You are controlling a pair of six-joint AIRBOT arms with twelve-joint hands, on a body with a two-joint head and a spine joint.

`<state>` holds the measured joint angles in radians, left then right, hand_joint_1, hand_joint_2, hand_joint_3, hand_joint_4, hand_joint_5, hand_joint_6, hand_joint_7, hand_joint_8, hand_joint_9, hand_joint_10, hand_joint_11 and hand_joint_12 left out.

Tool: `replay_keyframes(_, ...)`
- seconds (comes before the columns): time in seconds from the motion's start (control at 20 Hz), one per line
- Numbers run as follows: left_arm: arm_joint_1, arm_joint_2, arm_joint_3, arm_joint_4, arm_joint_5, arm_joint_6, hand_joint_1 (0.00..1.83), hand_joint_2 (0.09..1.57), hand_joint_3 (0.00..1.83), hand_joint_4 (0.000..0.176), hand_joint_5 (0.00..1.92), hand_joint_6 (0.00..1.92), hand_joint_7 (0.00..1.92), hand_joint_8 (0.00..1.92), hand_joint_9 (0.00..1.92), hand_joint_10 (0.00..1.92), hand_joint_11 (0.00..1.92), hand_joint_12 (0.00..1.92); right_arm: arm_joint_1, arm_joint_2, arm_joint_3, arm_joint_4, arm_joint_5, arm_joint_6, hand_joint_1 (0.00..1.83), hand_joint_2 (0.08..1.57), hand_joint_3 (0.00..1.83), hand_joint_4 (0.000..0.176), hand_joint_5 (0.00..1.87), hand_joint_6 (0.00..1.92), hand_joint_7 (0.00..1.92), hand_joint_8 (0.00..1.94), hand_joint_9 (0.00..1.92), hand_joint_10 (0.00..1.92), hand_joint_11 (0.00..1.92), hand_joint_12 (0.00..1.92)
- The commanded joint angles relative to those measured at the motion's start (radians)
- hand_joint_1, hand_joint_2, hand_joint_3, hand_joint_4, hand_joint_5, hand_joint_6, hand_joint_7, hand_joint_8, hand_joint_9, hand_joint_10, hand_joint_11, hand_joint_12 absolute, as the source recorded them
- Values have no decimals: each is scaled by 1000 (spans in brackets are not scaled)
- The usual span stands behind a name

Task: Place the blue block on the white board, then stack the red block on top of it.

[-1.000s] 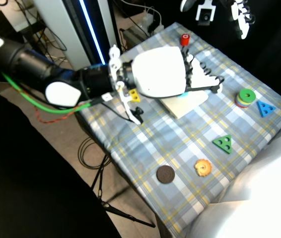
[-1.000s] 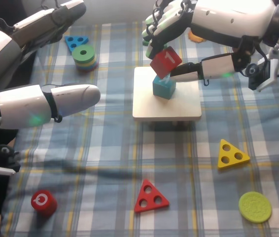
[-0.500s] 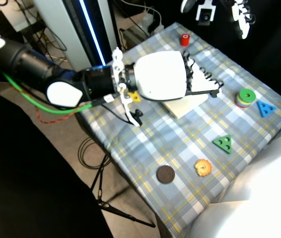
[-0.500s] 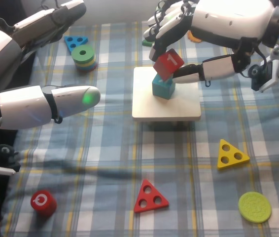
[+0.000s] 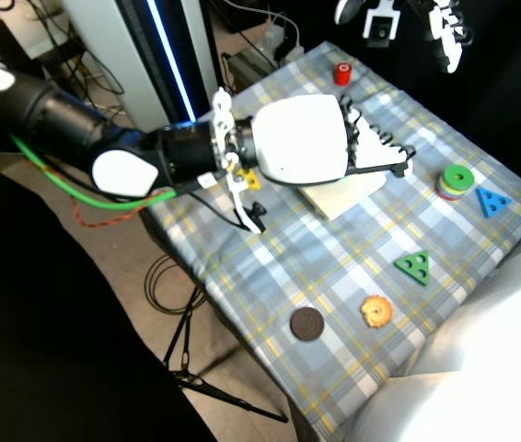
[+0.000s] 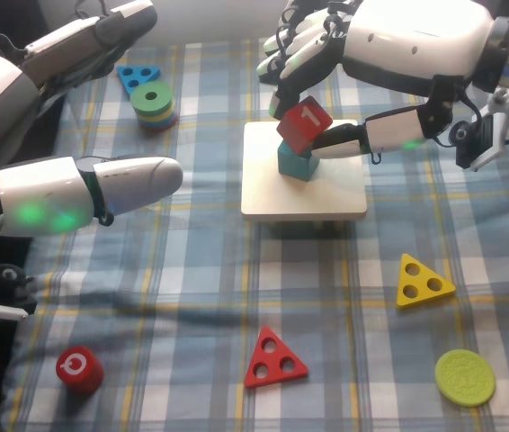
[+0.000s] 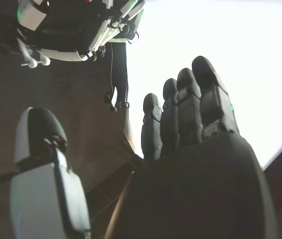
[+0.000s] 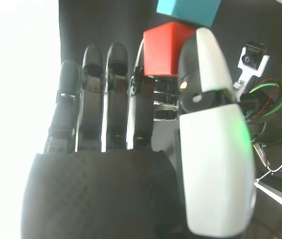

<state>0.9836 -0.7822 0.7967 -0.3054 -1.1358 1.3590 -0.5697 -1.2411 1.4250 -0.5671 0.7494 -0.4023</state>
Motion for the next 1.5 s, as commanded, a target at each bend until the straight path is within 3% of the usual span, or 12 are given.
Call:
replay_keyframes(0.0, -9, 4, 4, 15, -118, -10, 811, 907, 1, 100, 281, 3, 227, 2, 185, 2, 0, 483, 17, -5, 3, 40, 98, 4, 1152, 1096, 1, 0, 1013, 922, 714, 1, 559, 1, 0, 1009)
replay_keyframes(0.25, -10, 3, 5, 15, -116, -10, 791, 905, 0, 108, 276, 0, 225, 0, 186, 1, 0, 511, 17, -6, 4, 38, 98, 4, 1093, 1124, 2, 0, 950, 1026, 709, 2, 543, 2, 16, 985)
replay_keyframes(0.35, -10, 3, 5, 15, -116, -10, 805, 905, 0, 98, 286, 4, 226, 1, 186, 0, 0, 510, 17, -6, 4, 38, 98, 4, 1085, 1130, 0, 0, 939, 1044, 707, 2, 538, 0, 39, 928)
replay_keyframes(0.65, -17, 2, 8, 18, -113, -10, 799, 906, 2, 95, 289, 2, 227, 1, 189, 2, 0, 508, 17, -6, 4, 36, 94, 4, 1071, 1133, 0, 0, 931, 1056, 695, 0, 530, 0, 61, 903)
replay_keyframes(0.7, -18, 1, 8, 18, -113, -10, 790, 905, 1, 99, 292, 2, 232, 2, 194, 3, 0, 532, 17, -6, 4, 36, 94, 4, 1061, 1136, 1, 18, 925, 1066, 692, 1, 528, 0, 65, 905)
replay_keyframes(0.75, -18, 1, 9, 18, -114, -10, 800, 903, 0, 104, 294, 2, 234, 2, 195, 2, 0, 531, 17, -6, 4, 36, 94, 4, 1059, 1137, 1, 22, 923, 1069, 687, 0, 526, 0, 62, 903)
replay_keyframes(0.95, -19, 1, 9, 19, -114, -10, 781, 908, 1, 93, 292, 0, 225, 0, 193, 0, 0, 533, 17, -8, 4, 32, 92, 4, 1059, 1138, 1, 18, 921, 1073, 674, 0, 520, 1, 50, 897)
replay_keyframes(1.2, -19, 1, 9, 19, -114, -10, 809, 904, 0, 98, 292, 0, 228, 0, 193, 1, 0, 517, 17, -9, 4, 28, 91, 4, 1027, 1141, 0, 89, 909, 1090, 651, 1, 505, 1, 31, 920)
replay_keyframes(1.25, -19, 1, 9, 19, -114, -10, 803, 903, 0, 94, 295, 1, 231, 1, 195, 1, 0, 518, 17, -9, 4, 28, 90, 4, 1025, 1141, 0, 93, 908, 1092, 648, 0, 503, 0, 29, 927)
replay_keyframes(1.3, -19, 1, 9, 19, -114, -10, 800, 901, 0, 97, 295, 1, 231, 1, 194, 1, 0, 517, 17, -9, 4, 28, 90, 4, 1007, 1069, 0, 0, 797, 518, 631, 2, 490, 7, 21, 934)
replay_keyframes(1.35, -19, 1, 8, 19, -114, -10, 807, 903, 0, 92, 296, 2, 230, 1, 193, 0, 0, 516, 17, -9, 4, 28, 90, 4, 994, 1051, 0, 0, 832, 234, 613, 9, 483, 3, 18, 919)
replay_keyframes(1.45, -19, 1, 8, 19, -114, -10, 818, 904, 0, 95, 293, 0, 226, 0, 187, 0, 0, 494, 17, -9, 4, 28, 90, 4, 982, 1051, 0, 0, 883, 44, 606, 1, 482, 0, 22, 904)
